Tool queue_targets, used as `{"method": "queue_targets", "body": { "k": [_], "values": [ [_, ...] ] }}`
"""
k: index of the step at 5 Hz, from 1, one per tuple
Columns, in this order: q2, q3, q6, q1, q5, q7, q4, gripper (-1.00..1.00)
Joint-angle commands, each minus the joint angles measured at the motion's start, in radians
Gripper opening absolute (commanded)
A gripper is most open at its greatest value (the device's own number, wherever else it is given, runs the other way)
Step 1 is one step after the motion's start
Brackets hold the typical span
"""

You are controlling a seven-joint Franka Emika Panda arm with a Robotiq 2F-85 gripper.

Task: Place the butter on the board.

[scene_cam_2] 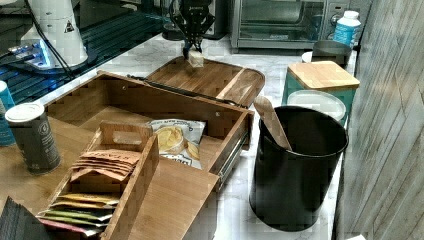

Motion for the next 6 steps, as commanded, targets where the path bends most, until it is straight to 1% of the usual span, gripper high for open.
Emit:
{"method": "queue_targets", "body": {
  "k": [1, 2, 3, 4, 6],
  "values": [
    [0.071, 0.009, -0.005, 0.006, 0.165, 0.076, 0.122, -1.00],
    [0.085, 0.004, -0.072, 0.005, 0.176, 0.079, 0.155, 1.00],
    [0.094, 0.000, -0.056, 0.003, 0.175, 0.064, 0.152, 1.00],
    [0.077, -0.003, 0.016, 0.000, 0.222, 0.025, 0.115, 1.00],
    [0.077, 0.000, 0.016, -0.003, 0.221, 0.026, 0.115, 1.00]
  ]
}}
